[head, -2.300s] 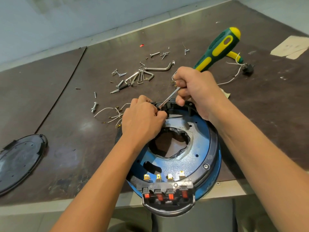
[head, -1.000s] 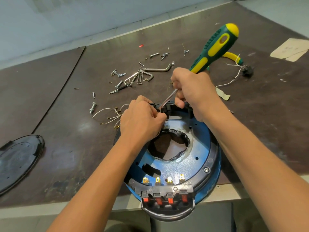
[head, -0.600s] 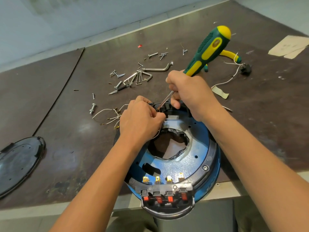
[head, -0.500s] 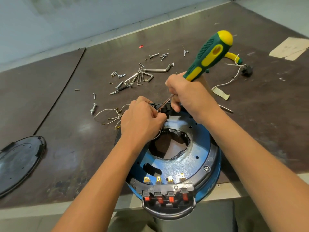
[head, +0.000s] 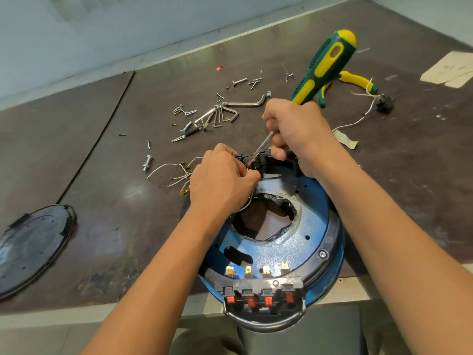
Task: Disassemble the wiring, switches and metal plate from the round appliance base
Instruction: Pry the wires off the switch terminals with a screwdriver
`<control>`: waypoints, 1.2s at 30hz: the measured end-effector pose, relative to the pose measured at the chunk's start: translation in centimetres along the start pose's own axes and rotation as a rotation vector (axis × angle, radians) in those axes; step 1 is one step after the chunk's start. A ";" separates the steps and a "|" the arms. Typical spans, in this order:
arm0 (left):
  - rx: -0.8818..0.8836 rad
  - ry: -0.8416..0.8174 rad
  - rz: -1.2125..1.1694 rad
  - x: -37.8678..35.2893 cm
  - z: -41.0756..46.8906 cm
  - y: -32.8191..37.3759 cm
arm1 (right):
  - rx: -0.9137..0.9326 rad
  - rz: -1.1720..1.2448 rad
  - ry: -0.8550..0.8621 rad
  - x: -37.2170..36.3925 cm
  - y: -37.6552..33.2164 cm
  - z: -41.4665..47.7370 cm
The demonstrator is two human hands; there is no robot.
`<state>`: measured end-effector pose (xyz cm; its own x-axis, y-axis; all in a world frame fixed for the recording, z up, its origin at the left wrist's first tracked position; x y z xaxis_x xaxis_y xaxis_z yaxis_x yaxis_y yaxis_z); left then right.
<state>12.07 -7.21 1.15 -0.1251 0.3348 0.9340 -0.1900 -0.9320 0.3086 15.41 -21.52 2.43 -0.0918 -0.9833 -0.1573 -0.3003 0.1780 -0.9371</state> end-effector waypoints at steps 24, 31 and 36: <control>0.017 -0.003 -0.024 0.1 -0.1 0.0 | 0.079 -0.028 -0.126 -0.4 0.4 -0.9; 0.022 0.001 -0.021 -0.1 0.0 -0.1 | -0.019 -0.020 -0.059 -0.3 0.2 0.1; -0.010 0.005 -0.032 -0.2 -0.1 -0.1 | -0.070 -0.015 -0.069 -0.2 0.2 0.8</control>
<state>11.98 -7.11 0.90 -0.1240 0.3647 0.9228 -0.2035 -0.9196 0.3361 16.17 -21.27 1.99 -0.0218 -0.9857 -0.1673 -0.3672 0.1635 -0.9157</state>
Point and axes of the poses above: each hand's wrist, its own z-axis towards the middle knuckle, its own x-axis out of the back of the hand, y = z × x, the point moved 4 cm from there along z, towards the middle knuckle, and after that the axes turned 10 degrees about -x, right-handed, at the moved point
